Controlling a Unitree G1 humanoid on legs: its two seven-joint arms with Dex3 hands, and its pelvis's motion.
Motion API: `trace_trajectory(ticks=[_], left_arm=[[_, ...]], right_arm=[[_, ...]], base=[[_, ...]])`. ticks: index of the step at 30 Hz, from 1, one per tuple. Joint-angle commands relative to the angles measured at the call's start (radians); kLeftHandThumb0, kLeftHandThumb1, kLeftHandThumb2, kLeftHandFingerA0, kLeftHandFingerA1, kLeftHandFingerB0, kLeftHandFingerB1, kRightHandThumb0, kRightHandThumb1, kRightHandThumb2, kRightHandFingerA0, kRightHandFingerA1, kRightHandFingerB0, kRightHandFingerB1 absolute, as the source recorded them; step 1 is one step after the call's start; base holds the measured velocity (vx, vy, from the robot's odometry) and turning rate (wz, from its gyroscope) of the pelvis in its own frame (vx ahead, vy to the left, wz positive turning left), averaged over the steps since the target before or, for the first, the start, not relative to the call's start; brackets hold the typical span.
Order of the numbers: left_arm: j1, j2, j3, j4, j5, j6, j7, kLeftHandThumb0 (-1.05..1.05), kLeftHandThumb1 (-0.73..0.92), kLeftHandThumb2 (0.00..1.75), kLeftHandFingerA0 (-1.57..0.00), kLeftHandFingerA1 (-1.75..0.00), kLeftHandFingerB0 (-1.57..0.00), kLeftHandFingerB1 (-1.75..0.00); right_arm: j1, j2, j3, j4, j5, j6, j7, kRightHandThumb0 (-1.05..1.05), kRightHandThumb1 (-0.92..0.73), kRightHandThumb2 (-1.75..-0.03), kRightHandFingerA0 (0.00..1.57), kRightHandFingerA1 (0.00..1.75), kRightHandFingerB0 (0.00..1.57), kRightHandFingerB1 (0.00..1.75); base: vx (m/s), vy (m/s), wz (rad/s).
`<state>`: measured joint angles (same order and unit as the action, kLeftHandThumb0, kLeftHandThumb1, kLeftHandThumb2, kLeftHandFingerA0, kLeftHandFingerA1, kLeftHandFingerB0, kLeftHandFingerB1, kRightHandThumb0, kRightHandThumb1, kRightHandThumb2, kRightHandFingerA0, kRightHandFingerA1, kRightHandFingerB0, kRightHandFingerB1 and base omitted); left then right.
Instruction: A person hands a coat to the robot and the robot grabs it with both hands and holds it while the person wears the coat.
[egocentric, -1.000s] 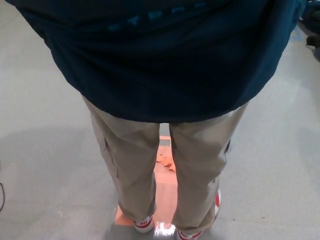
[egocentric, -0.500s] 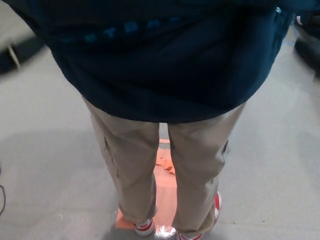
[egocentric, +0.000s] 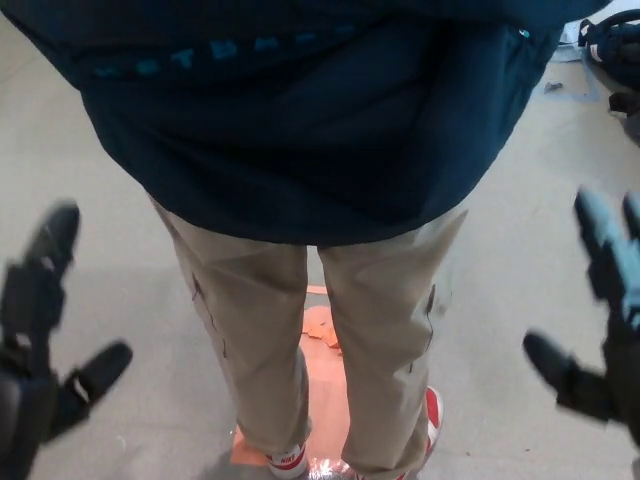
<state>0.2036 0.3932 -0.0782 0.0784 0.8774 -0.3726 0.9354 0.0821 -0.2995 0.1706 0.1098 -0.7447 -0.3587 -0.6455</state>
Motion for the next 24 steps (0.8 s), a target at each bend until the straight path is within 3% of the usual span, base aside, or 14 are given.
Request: trace_trajectory(ticks=[1, 3, 4, 5, 6, 8, 9, 17, 18, 19, 22, 23, 24], left_arm=[[-0.049, 0.004, -0.070, 0.171, 0.073, -0.014, 0.100, -0.35, 0.41, 0.97, 0.00, -0.48, 0.00, -0.47], [-0.157, 0.002, -0.103, 0.303, 0.058, 0.004, 0.055, -0.30, 0.42, 0.97, -0.08, -0.50, -0.07, -0.49], [-0.196, 0.002, -0.114, 0.355, 0.041, -0.005, 0.035, -0.52, 0.63, 0.60, -0.27, -0.33, -0.21, -0.28], [-0.226, 0.002, -0.123, 0.393, 0.022, -0.023, 0.028, -0.52, 0.63, 0.60, -0.27, -0.33, -0.21, -0.28], [-0.261, -0.003, -0.132, 0.443, 0.007, -0.030, 0.011, -0.55, 0.52, 0.74, -0.24, -0.40, -0.16, -0.36], [-0.307, -0.007, -0.149, 0.511, -0.017, -0.036, -0.029, -0.53, 0.52, 0.74, -0.25, -0.41, -0.12, -0.36], [-0.345, -0.014, -0.168, 0.581, -0.026, -0.016, -0.095, -0.51, 0.51, 0.74, -0.27, -0.42, -0.07, -0.29], [-0.537, -0.061, -0.273, 0.906, -0.009, 0.008, -0.185, -0.50, 0.52, 0.72, -0.38, -0.43, -0.07, -0.29], [-0.560, -0.068, -0.286, 0.934, -0.009, 0.024, -0.205, -0.50, 0.52, 0.72, -0.37, -0.43, -0.07, -0.29], [-0.570, -0.074, -0.290, 0.948, -0.009, 0.029, -0.213, -0.50, 0.52, 0.72, -0.37, -0.43, -0.07, -0.28], [-0.619, -0.091, -0.308, 1.031, -0.031, 0.027, -0.276, -0.49, 0.55, 0.76, -0.31, -0.43, -0.05, -0.25], [-0.632, -0.095, -0.307, 1.057, -0.045, 0.009, -0.299, -0.49, 0.56, 0.75, -0.31, -0.42, -0.06, -0.24], [-0.639, -0.096, -0.310, 1.073, -0.053, 0.001, -0.306, -0.49, 0.56, 0.75, -0.31, -0.42, -0.06, -0.24]], right_arm=[[-0.027, -0.006, 0.047, 0.136, -0.088, 0.036, -0.059, -0.75, -0.67, -0.97, 0.00, 0.16, 0.00, 0.15], [-0.106, 0.007, 0.059, 0.246, -0.052, 0.062, -0.003, -0.68, -0.60, -0.91, 0.00, 0.20, 0.00, 0.19], [-0.131, 0.011, 0.063, 0.283, -0.038, 0.073, 0.024, -0.68, -0.59, -0.90, 0.00, 0.20, 0.00, 0.20], [-0.148, 0.014, 0.066, 0.302, -0.032, 0.090, 0.041, -0.68, -0.59, -0.90, 0.00, 0.20, 0.00, 0.20], [-0.163, 0.019, 0.068, 0.313, -0.028, 0.135, 0.085, -0.67, -0.59, -0.90, 0.01, 0.21, 0.01, 0.21], [-0.191, 0.026, 0.074, 0.339, -0.027, 0.189, 0.137, -0.60, -0.54, -0.88, 0.01, 0.28, 0.01, 0.26], [-0.216, 0.030, 0.085, 0.370, -0.025, 0.227, 0.190, -0.29, -0.56, -1.04, 0.00, 0.48, 0.00, 0.47], [-0.324, 0.012, 0.125, 0.487, -0.007, 0.283, 0.333, -0.29, -0.60, -1.07, 0.01, 0.47, 0.01, 0.46], [-0.343, 0.013, 0.132, 0.506, -0.007, 0.295, 0.354, -0.47, -0.74, -0.63, 0.21, 0.30, 0.16, 0.27], [-0.352, 0.012, 0.136, 0.522, -0.007, 0.291, 0.357, -0.26, -0.56, -1.05, 0.08, 0.50, 0.08, 0.49], [-0.398, 0.017, 0.156, 0.597, 0.003, 0.300, 0.403, -0.25, -0.56, -1.06, 0.10, 0.50, 0.10, 0.49], [-0.416, 0.019, 0.162, 0.623, 0.005, 0.308, 0.421, -0.45, -0.75, -0.63, 0.26, 0.31, 0.25, 0.30], [-0.423, 0.020, 0.166, 0.635, 0.007, 0.310, 0.426, -0.45, -0.75, -0.63, 0.26, 0.31, 0.25, 0.30]], base=[[0.00, 0.000, 0.00], [0.00, 0.000, 0.00], [0.00, 0.000, 0.00], [0.00, 0.000, 0.00], [0.00, 0.000, 0.00], [0.00, 0.000, 0.00], [0.00, 0.000, 0.00], [0.00, 0.000, 0.00], [0.00, 0.000, 0.00], [0.00, 0.000, 0.00], [0.00, 0.000, 0.00], [0.00, 0.000, 0.00], [0.00, 0.000, 0.00]])
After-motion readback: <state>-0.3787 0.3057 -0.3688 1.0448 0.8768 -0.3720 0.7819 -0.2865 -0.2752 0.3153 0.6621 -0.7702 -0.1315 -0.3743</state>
